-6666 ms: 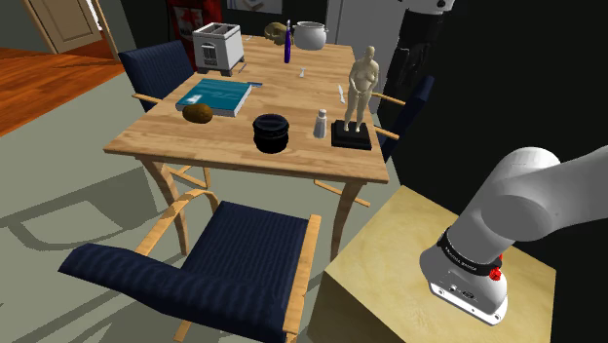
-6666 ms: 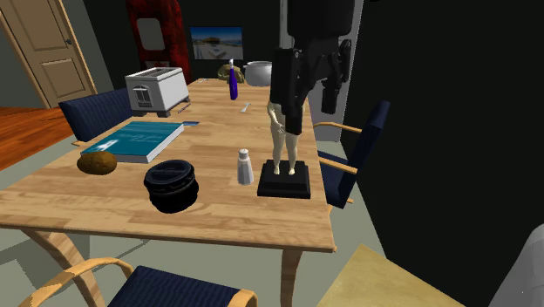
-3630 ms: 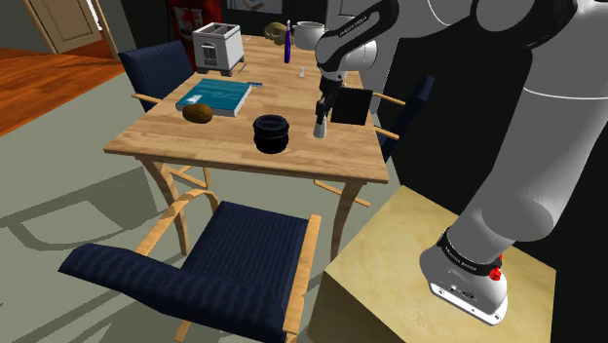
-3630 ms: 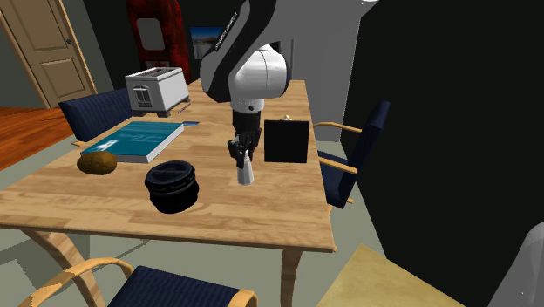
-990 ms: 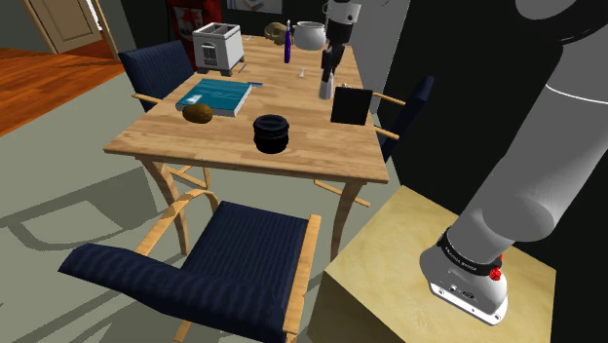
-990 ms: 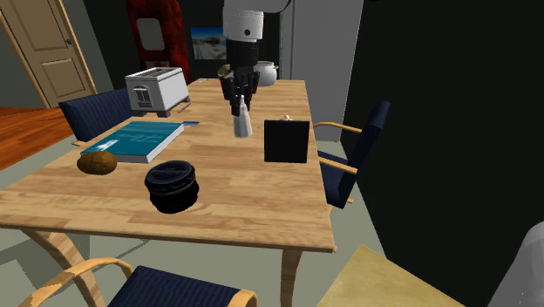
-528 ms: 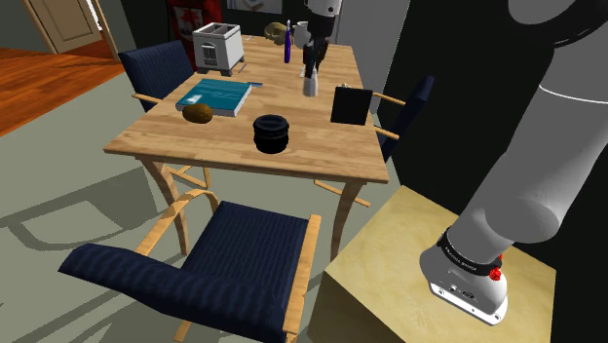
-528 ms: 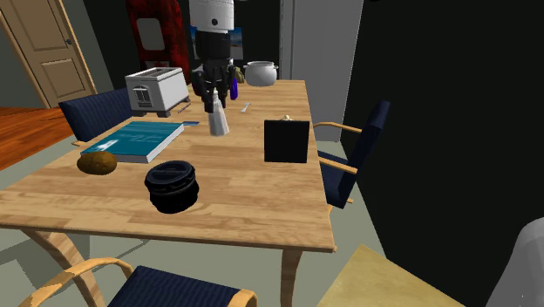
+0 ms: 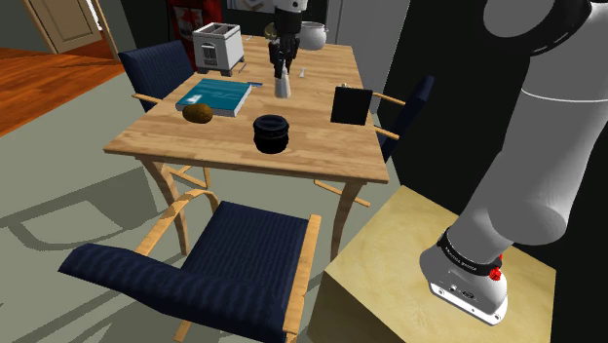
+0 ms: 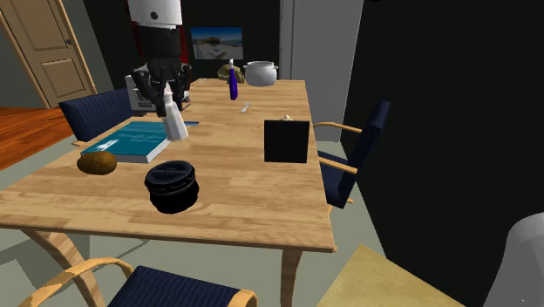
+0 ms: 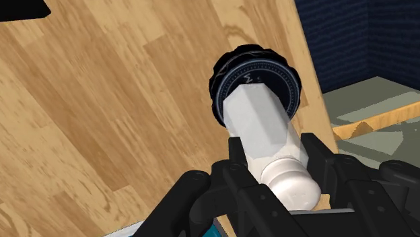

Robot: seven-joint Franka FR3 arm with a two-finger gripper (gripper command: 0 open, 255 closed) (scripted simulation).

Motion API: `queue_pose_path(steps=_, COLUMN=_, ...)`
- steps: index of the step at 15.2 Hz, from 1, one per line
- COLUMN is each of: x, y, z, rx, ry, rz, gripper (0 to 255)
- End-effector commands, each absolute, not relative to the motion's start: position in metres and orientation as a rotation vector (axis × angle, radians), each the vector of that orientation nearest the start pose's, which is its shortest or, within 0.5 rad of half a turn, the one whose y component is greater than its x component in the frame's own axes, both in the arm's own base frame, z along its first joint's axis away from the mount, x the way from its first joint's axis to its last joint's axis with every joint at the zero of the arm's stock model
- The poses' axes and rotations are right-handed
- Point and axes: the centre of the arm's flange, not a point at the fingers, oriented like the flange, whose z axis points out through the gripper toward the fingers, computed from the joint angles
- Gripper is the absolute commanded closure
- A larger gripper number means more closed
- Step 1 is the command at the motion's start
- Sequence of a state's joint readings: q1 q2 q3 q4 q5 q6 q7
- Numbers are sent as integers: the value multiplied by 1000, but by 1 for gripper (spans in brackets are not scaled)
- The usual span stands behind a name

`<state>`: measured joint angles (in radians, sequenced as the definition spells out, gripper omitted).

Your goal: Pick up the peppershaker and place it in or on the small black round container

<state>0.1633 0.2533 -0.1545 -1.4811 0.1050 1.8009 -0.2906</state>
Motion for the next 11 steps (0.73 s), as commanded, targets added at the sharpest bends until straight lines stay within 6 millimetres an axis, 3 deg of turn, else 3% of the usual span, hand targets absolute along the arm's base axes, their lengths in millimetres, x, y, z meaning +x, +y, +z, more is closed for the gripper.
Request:
queue_pose_path(steps=1, x=655, y=50, z=541, rx=-3054, ry=-437, rz=-121, gripper=255)
queue_pose_path(steps=2, x=658, y=58, z=542, rx=-3054, ry=-437, rz=-121, gripper=255)
queue_pose_path(steps=11, x=658, y=58, z=494, rx=-3054, ry=-437, rz=-121, gripper=255)
